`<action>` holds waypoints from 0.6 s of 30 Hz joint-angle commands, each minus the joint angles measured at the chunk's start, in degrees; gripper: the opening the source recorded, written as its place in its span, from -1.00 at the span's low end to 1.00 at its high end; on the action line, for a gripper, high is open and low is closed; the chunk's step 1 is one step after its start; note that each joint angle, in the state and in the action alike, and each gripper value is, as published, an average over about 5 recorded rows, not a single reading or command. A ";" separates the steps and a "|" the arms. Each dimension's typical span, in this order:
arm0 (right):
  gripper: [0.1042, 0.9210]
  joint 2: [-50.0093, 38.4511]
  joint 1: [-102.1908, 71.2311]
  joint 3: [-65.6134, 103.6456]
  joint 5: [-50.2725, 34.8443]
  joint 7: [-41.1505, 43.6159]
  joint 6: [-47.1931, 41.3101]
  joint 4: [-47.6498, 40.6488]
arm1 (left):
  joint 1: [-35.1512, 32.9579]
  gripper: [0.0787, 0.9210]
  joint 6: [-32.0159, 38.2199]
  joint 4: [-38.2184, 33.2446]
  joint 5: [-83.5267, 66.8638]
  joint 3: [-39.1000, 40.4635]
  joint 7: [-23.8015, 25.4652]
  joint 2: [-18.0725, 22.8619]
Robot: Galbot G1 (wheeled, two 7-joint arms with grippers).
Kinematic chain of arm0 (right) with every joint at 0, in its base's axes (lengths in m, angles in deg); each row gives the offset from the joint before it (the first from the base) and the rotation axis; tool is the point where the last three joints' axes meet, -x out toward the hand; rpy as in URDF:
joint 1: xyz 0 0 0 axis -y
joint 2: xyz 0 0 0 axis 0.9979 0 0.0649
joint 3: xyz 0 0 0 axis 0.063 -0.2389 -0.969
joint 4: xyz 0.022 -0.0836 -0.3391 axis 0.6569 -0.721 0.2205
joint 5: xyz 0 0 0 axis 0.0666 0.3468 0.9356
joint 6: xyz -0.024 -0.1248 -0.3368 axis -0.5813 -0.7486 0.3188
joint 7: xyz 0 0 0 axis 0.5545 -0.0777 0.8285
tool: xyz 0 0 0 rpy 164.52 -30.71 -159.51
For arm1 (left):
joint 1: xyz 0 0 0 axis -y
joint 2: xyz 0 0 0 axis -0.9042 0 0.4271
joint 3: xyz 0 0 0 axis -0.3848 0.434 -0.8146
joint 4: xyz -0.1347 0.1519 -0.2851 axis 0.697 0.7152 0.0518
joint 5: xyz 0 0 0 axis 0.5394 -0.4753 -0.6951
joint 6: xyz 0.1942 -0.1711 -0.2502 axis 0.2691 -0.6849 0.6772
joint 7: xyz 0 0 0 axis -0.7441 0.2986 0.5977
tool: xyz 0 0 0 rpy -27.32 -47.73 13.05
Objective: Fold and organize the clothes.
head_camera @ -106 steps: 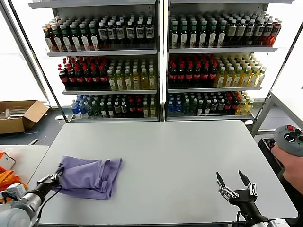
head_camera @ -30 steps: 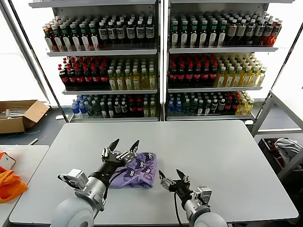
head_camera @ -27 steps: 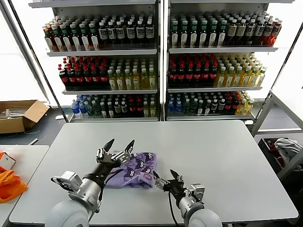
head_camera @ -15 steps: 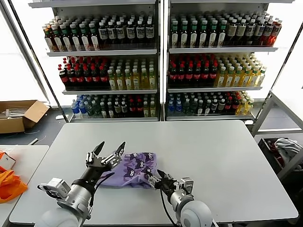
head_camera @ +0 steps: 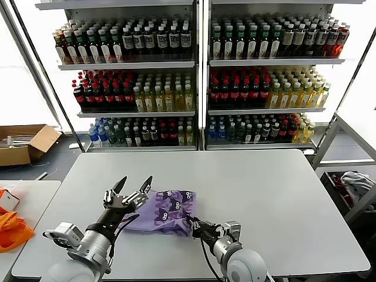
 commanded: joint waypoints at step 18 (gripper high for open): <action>-0.80 -17.44 -5.59 12.76 12.73 9.18 4.63 5.35 | 0.42 0.77 -1.28 -0.21 -3.35 1.19 -0.94 2.96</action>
